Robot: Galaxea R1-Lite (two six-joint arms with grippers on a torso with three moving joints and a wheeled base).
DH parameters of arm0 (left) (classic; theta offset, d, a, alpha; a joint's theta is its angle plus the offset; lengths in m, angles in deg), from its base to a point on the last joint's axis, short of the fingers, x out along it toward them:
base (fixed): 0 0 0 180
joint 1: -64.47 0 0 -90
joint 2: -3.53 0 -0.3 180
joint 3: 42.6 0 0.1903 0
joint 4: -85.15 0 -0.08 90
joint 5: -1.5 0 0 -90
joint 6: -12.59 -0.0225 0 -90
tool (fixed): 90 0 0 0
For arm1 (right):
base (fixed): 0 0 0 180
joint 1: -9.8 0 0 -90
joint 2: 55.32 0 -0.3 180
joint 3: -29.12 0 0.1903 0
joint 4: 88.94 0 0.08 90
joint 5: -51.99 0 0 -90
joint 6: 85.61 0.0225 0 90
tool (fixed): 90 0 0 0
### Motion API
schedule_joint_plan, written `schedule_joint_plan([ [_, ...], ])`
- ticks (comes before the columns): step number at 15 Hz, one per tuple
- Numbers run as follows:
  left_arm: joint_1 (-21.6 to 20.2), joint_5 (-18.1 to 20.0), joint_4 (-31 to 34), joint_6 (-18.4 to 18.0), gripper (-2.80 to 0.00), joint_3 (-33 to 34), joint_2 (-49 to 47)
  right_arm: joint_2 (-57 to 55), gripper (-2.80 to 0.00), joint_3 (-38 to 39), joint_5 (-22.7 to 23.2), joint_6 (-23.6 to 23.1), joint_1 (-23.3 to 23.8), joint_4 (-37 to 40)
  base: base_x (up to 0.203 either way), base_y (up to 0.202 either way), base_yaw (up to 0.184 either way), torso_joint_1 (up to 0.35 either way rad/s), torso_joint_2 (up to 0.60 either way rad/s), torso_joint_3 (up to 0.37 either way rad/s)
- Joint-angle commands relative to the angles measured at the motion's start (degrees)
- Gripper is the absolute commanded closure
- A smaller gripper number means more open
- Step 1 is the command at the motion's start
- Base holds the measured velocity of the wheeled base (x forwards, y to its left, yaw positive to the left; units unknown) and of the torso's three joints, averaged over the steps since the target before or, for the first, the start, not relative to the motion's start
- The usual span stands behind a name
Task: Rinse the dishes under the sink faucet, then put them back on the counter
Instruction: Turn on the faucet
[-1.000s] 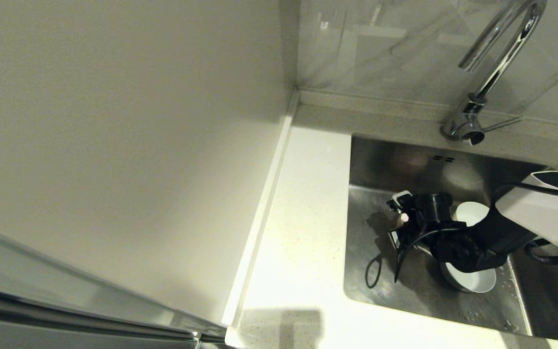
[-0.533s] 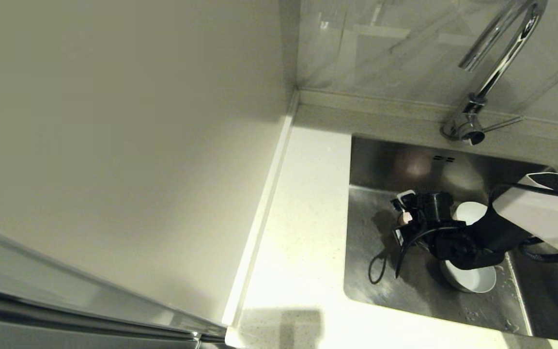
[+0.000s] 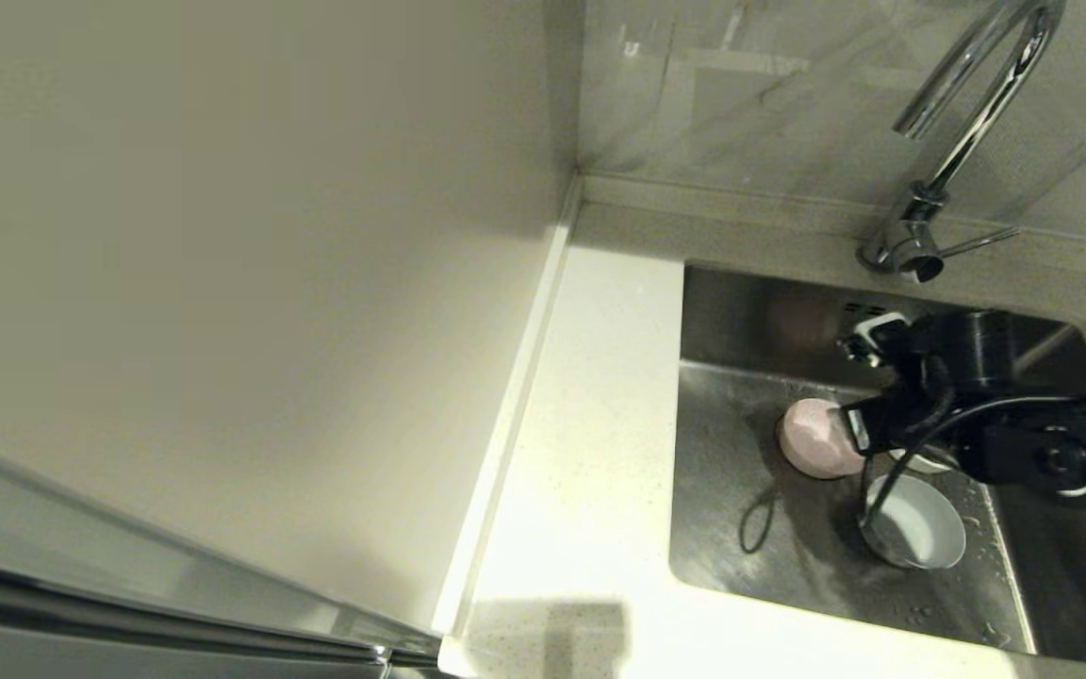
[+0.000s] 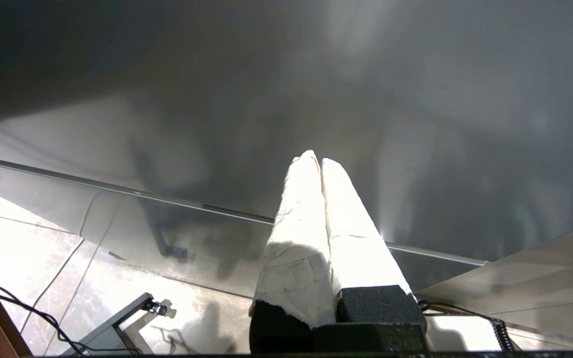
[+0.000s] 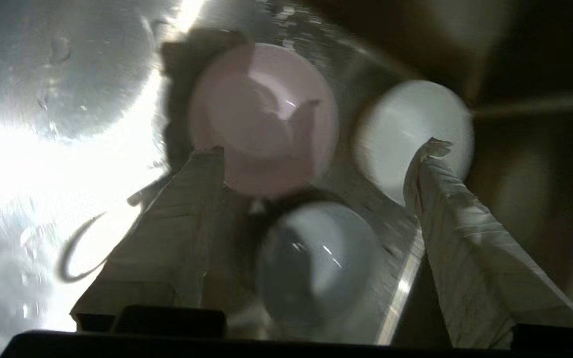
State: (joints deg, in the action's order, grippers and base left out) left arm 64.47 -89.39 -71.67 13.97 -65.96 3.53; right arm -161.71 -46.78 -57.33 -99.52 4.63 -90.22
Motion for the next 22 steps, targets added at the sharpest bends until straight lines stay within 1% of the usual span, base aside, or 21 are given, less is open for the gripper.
schedule_joint_plan([
  [1,0.03,0.01,0.01,0.03,0.00,0.00,0.18,16.21,-2.80,2.02,-0.04,-0.14,4.28,7.93,0.000,0.000,0.000,0.000,0.00,0.000],
  [2,0.09,0.00,0.01,0.03,0.00,0.00,0.18,19.00,-2.80,1.17,0.57,-0.14,9.18,12.97,0.000,0.000,0.000,0.000,0.00,0.000],
  [3,0.00,0.01,0.01,0.03,0.00,0.00,0.18,20.29,-2.80,-1.88,2.51,-0.11,15.87,20.57,0.000,0.000,0.000,0.000,0.00,0.000],
  [4,0.00,0.01,0.01,0.03,0.00,0.00,0.18,20.74,-2.80,-7.28,5.31,0.24,21.45,29.60,0.000,0.000,0.000,0.000,0.00,0.000],
  [6,0.00,0.01,0.01,0.03,0.00,0.00,0.18,20.44,-2.80,-20.26,12.02,3.19,30.21,47.25,0.000,0.000,0.000,0.000,0.00,0.000],
  [7,0.00,0.01,0.01,0.03,0.00,0.00,0.18,19.59,-2.80,-25.73,15.94,4.71,34.72,53.94,0.000,0.000,0.000,0.000,0.00,0.000],
  [8,0.00,-0.08,0.01,0.03,0.00,0.00,0.18,18.14,-2.80,-29.61,19.85,6.02,38.42,58.50,0.000,0.000,0.000,0.000,0.00,0.000],
  [9,0.00,0.01,0.01,0.03,0.00,0.00,0.18,16.53,0.00,-31.76,21.99,6.85,39.93,60.68,0.000,0.000,0.000,0.000,0.00,0.000],
  [12,0.00,0.00,0.01,0.03,0.00,0.00,0.18,15.69,0.00,-32.97,25.06,7.07,40.42,61.62,0.000,0.000,0.000,0.000,0.00,0.000],
  [13,0.00,0.01,0.01,0.03,0.00,0.00,0.18,15.95,0.00,-32.67,25.38,7.19,40.24,61.87,0.000,0.000,0.000,0.000,0.00,0.000],
  [14,0.00,0.01,0.01,0.03,0.00,0.00,0.18,15.95,0.00,-32.75,25.31,7.83,40.23,62.62,0.000,0.000,0.000,0.000,0.00,0.000],
  [16,0.00,0.01,0.01,0.03,0.00,0.00,0.18,15.69,0.00,-34.46,25.38,11.93,39.92,64.59,0.000,0.000,0.000,0.000,0.00,0.000],
  [17,0.00,0.01,0.01,0.03,0.00,0.00,0.18,15.13,0.00,-35.91,25.47,13.40,38.83,66.42,0.000,0.000,0.000,0.000,0.00,0.000],
  [20,0.00,0.01,0.01,0.03,0.00,0.00,0.18,14.30,0.00,-41.04,24.24,13.87,37.02,67.85,0.000,0.000,0.000,0.000,0.00,0.000],
  [21,0.00,0.01,0.01,0.03,0.00,0.00,0.18,14.09,0.00,-42.47,23.22,13.94,35.84,67.98,0.000,0.000,0.000,0.000,0.00,0.000],
  [22,0.00,0.01,0.01,0.03,0.00,0.00,0.23,13.61,0.00,-44.44,22.31,14.23,33.69,68.88,0.000,0.000,0.000,0.000,0.00,0.000],
])
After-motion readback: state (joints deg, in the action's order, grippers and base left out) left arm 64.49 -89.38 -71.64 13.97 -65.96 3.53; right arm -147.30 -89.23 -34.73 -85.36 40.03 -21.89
